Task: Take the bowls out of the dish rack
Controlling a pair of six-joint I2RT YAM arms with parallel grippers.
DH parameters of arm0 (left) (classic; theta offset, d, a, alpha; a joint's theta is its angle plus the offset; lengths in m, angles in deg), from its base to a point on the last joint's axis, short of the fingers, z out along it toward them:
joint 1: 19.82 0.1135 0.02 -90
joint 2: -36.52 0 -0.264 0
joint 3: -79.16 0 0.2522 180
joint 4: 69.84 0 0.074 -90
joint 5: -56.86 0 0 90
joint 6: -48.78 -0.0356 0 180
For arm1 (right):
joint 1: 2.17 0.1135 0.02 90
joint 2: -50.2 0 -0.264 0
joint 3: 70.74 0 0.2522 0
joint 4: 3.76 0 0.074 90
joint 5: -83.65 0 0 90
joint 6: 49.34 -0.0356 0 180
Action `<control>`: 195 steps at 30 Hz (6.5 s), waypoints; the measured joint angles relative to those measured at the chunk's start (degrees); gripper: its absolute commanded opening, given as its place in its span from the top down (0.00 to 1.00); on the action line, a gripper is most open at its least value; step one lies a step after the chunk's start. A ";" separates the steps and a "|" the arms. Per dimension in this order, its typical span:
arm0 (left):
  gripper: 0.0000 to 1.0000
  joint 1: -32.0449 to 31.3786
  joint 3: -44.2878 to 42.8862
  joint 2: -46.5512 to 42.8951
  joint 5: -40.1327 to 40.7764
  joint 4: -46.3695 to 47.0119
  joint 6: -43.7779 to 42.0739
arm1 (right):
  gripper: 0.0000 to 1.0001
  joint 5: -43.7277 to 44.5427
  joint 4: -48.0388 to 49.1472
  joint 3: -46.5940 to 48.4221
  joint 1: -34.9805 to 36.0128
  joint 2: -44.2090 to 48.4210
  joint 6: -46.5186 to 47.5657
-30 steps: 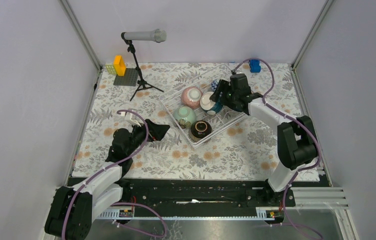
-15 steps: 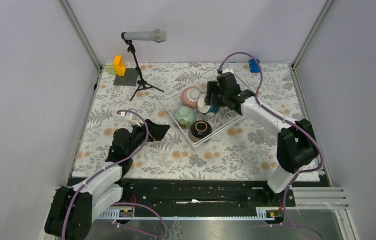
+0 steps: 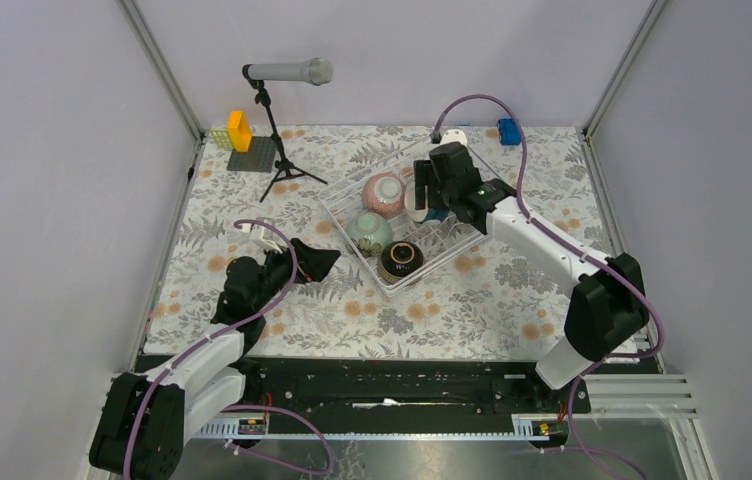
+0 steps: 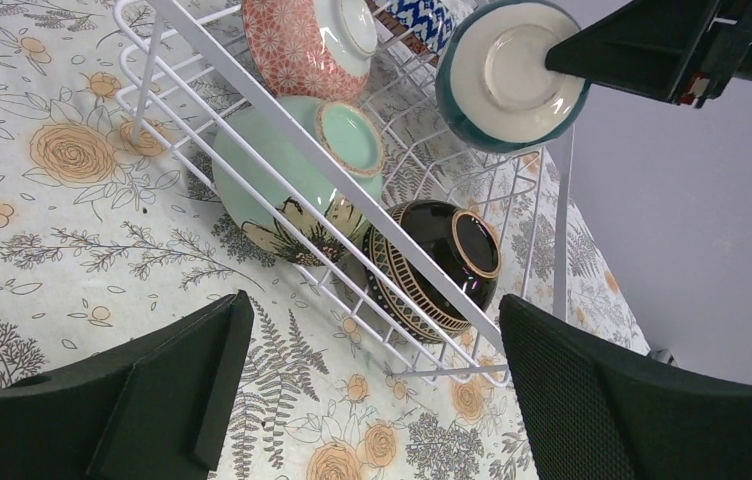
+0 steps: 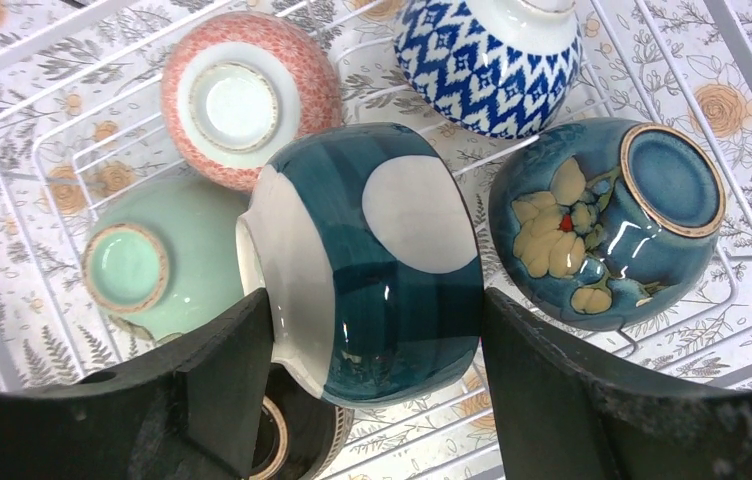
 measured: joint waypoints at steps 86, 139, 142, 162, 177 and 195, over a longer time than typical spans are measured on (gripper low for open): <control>1.00 -4.66 -27.71 23.12 -13.07 38.56 54.16 | 0.29 -64.67 77.64 -16.90 -10.29 -2.10 -76.65; 1.00 -1.42 -57.27 31.41 43.98 -74.66 13.09 | 0.00 -20.63 5.35 -19.06 -11.02 27.17 -8.85; 1.00 1.22 -59.47 37.46 43.10 -74.69 12.79 | 0.00 -20.92 5.20 -21.03 -11.02 28.81 -8.68; 0.58 7.13 -70.75 55.69 35.47 -72.94 10.25 | 0.00 -21.22 1.40 -25.27 -11.02 35.91 -6.84; 0.24 3.10 -58.21 32.28 29.77 -68.59 9.88 | 0.00 -23.65 -2.38 -23.85 -11.02 29.77 -4.48; 0.01 -4.66 -37.18 8.83 3.13 -51.45 -0.26 | 0.04 -33.11 6.82 -20.02 -10.75 13.84 -3.52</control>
